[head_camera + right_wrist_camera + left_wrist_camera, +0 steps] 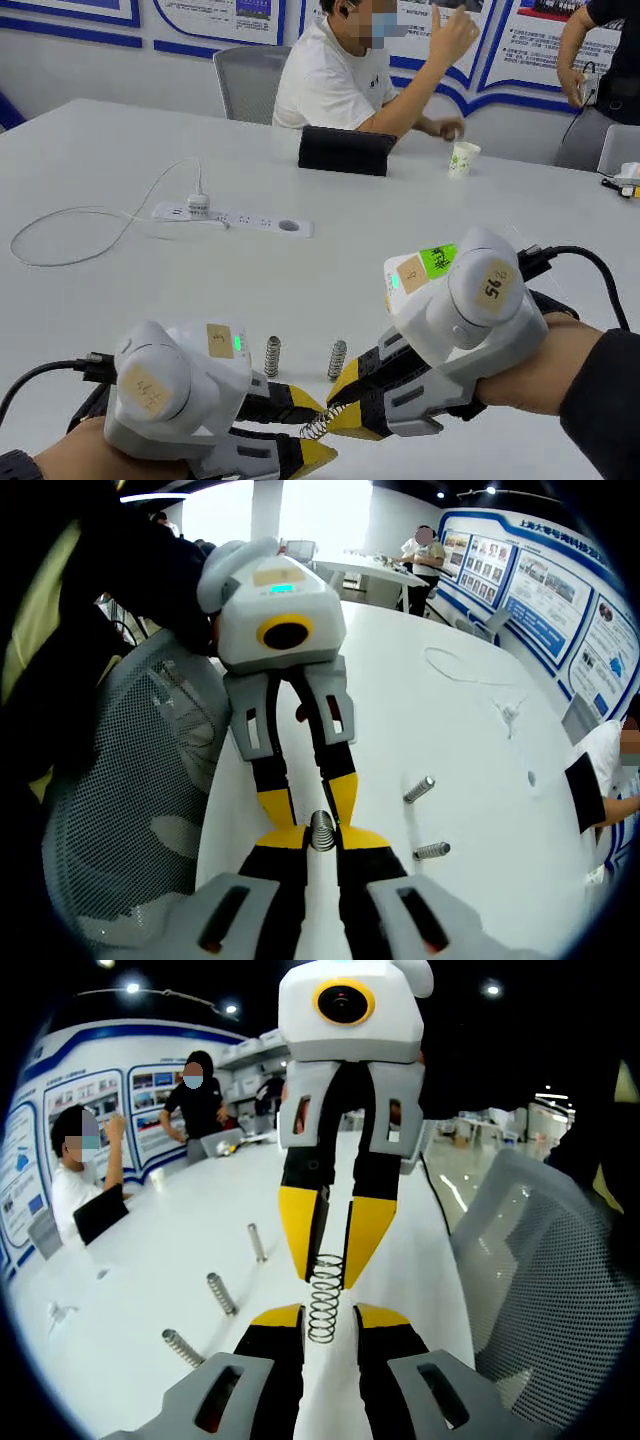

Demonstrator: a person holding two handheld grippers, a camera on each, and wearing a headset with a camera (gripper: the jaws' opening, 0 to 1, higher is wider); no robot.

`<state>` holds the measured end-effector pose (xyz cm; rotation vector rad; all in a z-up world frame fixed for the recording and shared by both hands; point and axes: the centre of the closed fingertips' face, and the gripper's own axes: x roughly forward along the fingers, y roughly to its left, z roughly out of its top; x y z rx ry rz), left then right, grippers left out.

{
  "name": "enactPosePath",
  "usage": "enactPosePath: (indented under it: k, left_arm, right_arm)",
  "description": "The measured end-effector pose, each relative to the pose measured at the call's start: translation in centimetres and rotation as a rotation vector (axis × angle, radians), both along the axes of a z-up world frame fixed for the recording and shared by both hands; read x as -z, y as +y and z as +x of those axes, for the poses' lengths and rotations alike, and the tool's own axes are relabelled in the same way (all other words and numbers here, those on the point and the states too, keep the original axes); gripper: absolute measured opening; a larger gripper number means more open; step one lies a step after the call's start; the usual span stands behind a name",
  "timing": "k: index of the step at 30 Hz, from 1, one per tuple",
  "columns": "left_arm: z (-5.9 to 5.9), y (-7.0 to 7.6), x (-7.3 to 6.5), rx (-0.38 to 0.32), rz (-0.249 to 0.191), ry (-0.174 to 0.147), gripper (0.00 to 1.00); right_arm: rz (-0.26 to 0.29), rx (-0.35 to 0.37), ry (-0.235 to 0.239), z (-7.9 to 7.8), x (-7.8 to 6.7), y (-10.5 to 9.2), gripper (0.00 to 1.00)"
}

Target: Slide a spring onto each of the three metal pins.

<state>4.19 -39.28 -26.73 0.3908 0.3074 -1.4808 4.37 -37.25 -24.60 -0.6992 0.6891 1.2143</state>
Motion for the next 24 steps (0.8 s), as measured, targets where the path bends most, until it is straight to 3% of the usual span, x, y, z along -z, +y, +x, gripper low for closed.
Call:
enactPosePath:
  k: [19, 24]
  left_arm:
    - [1.9, 2.3, -1.7, -0.080, -0.064, 0.019, 0.30]
    - [2.1, 2.9, -1.6, -0.096, -0.069, 0.027, 0.33]
  right_arm:
    - [-0.093, 0.069, 0.027, 1.2, -0.7, -4.8, 0.11]
    - [-0.120, 0.086, 0.029, 1.8, -1.1, -6.1, 0.11]
